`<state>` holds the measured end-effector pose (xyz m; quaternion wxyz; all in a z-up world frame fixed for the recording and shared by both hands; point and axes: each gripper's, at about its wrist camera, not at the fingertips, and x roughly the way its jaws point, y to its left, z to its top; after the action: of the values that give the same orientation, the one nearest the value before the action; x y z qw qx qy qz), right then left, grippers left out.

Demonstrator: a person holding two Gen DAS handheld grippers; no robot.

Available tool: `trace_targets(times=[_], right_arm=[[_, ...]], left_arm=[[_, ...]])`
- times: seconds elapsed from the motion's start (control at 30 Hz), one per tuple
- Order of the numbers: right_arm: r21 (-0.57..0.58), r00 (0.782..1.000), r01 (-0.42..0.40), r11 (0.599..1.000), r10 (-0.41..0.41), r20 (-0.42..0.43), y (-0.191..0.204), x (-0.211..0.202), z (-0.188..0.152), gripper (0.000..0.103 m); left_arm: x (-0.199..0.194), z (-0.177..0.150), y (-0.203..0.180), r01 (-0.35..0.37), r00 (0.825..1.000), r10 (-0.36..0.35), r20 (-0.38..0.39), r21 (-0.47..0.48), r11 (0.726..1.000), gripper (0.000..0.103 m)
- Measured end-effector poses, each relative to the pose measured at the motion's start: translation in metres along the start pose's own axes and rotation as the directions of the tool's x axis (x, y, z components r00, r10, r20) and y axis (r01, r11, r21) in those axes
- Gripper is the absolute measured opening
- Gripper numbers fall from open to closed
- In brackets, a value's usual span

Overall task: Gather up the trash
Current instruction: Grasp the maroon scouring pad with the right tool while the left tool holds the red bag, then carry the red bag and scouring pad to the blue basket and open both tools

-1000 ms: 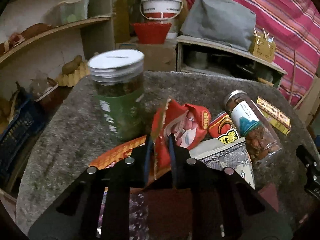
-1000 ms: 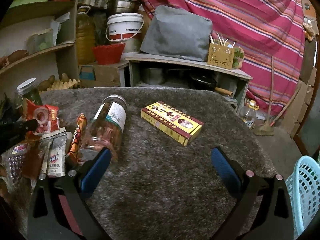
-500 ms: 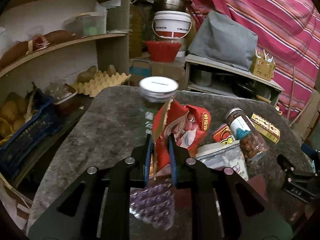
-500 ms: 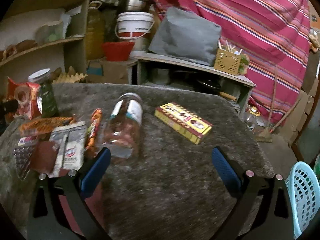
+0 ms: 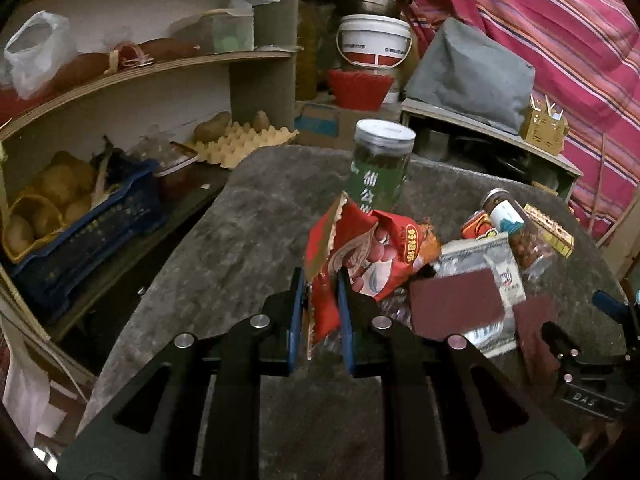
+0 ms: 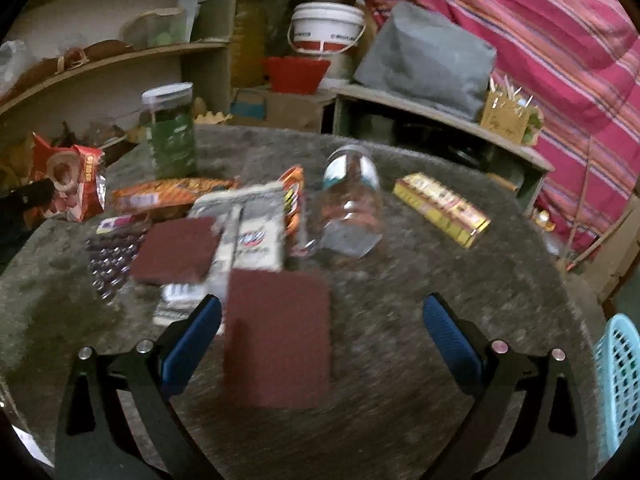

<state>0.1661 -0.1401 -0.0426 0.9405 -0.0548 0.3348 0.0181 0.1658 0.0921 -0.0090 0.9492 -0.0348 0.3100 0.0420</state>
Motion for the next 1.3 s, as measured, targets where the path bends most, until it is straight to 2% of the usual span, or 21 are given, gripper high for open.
trace_targets(times=[0.27,0.33,0.37,0.4,0.57,0.73,1.03,1.3], right_arm=[[-0.038,0.996,0.043,0.998,-0.045,-0.072,0.016,0.012,-0.006,0.097],[-0.03,0.996,0.017,0.999,-0.02,-0.087,0.016,0.014,-0.006,0.085],[-0.025,0.995,0.004,1.0,-0.007,-0.098,0.015,0.015,-0.006,0.072],[-0.014,0.993,-0.028,1.0,0.026,-0.117,0.014,0.017,-0.006,0.063],[-0.006,0.991,-0.07,0.998,0.069,-0.113,0.011,0.015,-0.006,0.062],[-0.015,0.998,-0.021,1.0,0.02,-0.066,0.0,-0.002,-0.001,0.062],[0.068,0.999,0.036,0.997,-0.035,-0.007,-0.061,-0.027,0.002,0.062],[0.143,0.993,0.105,0.984,-0.112,0.044,-0.121,-0.051,-0.002,0.062]], left_arm=[[-0.011,-0.013,0.004,0.002,1.0,-0.002,0.002,0.004,1.0,0.015],[-0.011,-0.013,0.003,0.002,1.0,-0.002,0.003,0.009,1.0,0.015],[-0.011,-0.013,0.002,-0.001,1.0,0.001,0.005,0.013,1.0,0.015],[-0.011,-0.013,0.001,-0.002,1.0,0.002,0.006,0.017,1.0,0.015],[-0.009,-0.012,-0.006,0.0,1.0,0.0,0.001,0.03,1.0,0.015],[-0.012,-0.007,-0.014,0.018,1.0,-0.018,0.014,0.031,0.999,0.015],[-0.023,-0.002,-0.058,0.073,0.996,-0.077,0.039,0.083,0.994,0.015],[-0.03,-0.003,-0.116,0.129,0.989,-0.137,0.058,0.124,0.984,0.015]])
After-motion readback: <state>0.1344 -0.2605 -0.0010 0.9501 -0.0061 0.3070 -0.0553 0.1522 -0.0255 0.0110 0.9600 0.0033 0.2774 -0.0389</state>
